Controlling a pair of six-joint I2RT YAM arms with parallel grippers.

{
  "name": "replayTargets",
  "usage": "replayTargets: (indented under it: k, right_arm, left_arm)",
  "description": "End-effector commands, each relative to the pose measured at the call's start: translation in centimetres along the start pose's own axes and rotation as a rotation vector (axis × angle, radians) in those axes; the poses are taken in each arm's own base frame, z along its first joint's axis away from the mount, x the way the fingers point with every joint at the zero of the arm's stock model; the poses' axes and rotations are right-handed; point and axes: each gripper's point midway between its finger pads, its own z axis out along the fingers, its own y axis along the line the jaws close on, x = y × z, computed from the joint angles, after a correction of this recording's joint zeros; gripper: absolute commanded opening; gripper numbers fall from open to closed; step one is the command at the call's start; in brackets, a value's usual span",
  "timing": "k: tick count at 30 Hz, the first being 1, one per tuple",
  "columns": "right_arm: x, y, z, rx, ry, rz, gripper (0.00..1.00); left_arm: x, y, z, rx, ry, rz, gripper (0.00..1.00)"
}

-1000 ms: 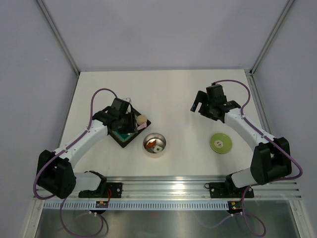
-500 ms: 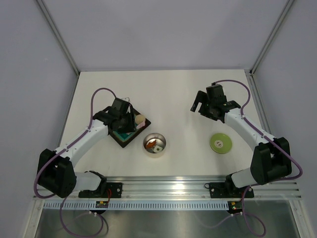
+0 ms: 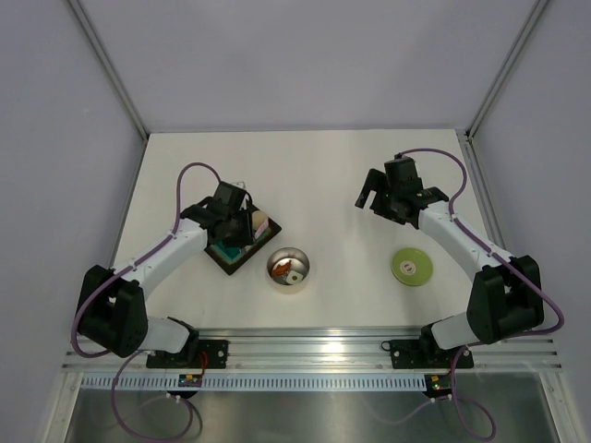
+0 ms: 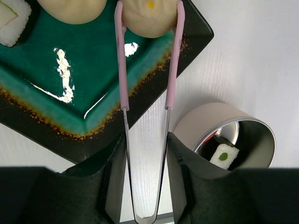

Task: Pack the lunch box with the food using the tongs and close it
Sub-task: Pick up the fake food from the plate, then place the fake food in the packing box.

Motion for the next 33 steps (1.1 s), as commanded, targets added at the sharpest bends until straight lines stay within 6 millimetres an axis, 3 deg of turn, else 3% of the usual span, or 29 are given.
replayTargets:
  k: [1,6,7,15,17,22,29,33]
  right_arm:
    - [-1.3,0.9,-1.1,-0.020,-0.041,-0.002,0.96]
    - [-1.2,0.9,-1.1,-0.019,-0.038,-0.005,0.96]
    - [-1.2,0.9,-1.0,-0.020,-0.038,-0.004,0.96]
    - [-1.2,0.8,-1.2,-0.018,-0.044,-0.002,0.96]
    - [-1.3,0.9,-1.2,-0.020,-0.047,-0.001,0.96]
    - [-1.4,1.0,-1.1,-0.020,-0.041,-0.002,0.96]
    - [-1.9,1.3,-1.5,-0.027,-0.054,-0.008,0.96]
    - [-1.8,1.2,-1.4,-0.017,-0.052,-0.009,0.96]
  left_arm:
    - [-1.8,-0.5,-0.3,0.019,-0.071,-0.005,0.34]
    - [-1.6,0.1,-1.7,-0.007,-0.067,-0.001,0.02]
    - [-1.6,0.3,-2.1,-0.017,-0.069,-0.001,0.00]
    - [-0.7,0.6,-8.2,0.035,-0.097,0.087,0.00]
    - [0.4,0.9,-9.2,0.047,-0.063,0.129,0.00]
    - [3.6,-1.0,-11.9,0.224,0.007,0.210,0.00]
    - [6.8,-5.1,-13.8,0.396,0.050,0.345,0.00]
    - [7.6,-5.9,-13.5,0.412,0.065,0.375,0.00]
